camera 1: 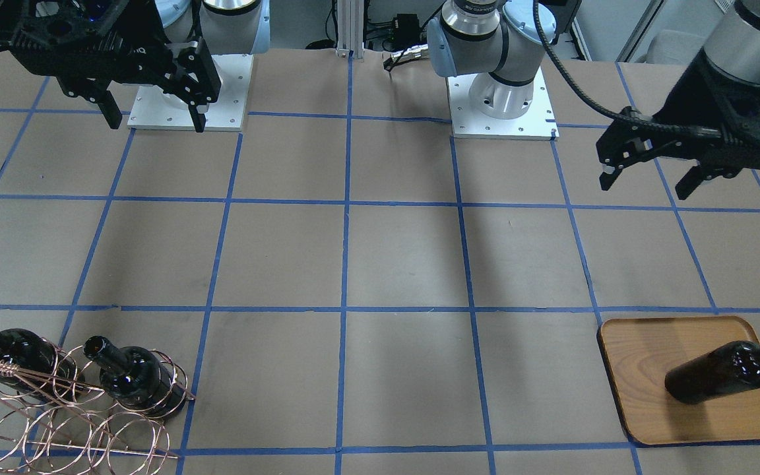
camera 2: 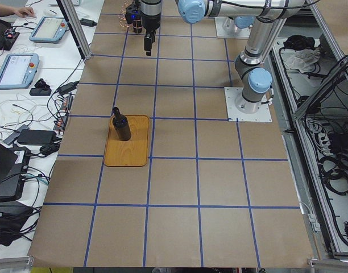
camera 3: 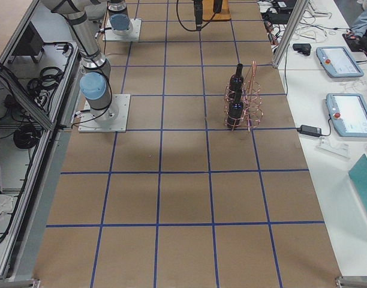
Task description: Take wine from basket and place on tray
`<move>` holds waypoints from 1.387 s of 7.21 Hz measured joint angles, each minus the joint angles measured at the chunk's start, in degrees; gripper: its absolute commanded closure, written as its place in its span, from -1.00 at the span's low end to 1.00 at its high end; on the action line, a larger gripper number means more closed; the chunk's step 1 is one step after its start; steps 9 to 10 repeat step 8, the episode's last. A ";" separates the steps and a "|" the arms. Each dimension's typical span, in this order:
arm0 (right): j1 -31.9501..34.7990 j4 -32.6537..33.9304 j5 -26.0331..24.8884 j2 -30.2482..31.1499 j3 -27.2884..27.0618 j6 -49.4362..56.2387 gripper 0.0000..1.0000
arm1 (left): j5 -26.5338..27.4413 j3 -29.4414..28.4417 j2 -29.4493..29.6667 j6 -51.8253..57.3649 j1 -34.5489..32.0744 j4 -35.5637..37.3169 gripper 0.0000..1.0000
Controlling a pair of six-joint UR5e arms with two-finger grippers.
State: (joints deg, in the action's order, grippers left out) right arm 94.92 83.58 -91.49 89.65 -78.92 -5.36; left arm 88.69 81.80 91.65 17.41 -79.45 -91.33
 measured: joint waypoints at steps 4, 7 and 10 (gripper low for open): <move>0.00 0.00 0.00 0.00 0.03 -0.06 -1.00 | -0.20 3.08 -3.53 -11.00 -8.96 -0.12 -1.00; 0.00 0.00 0.00 0.00 0.01 -0.03 -1.00 | 0.29 3.77 -4.52 -11.94 -10.91 -0.63 -1.00; 0.00 0.00 0.00 0.00 0.00 -0.01 -1.00 | 0.31 3.82 -4.72 -11.95 -10.95 -0.85 -1.00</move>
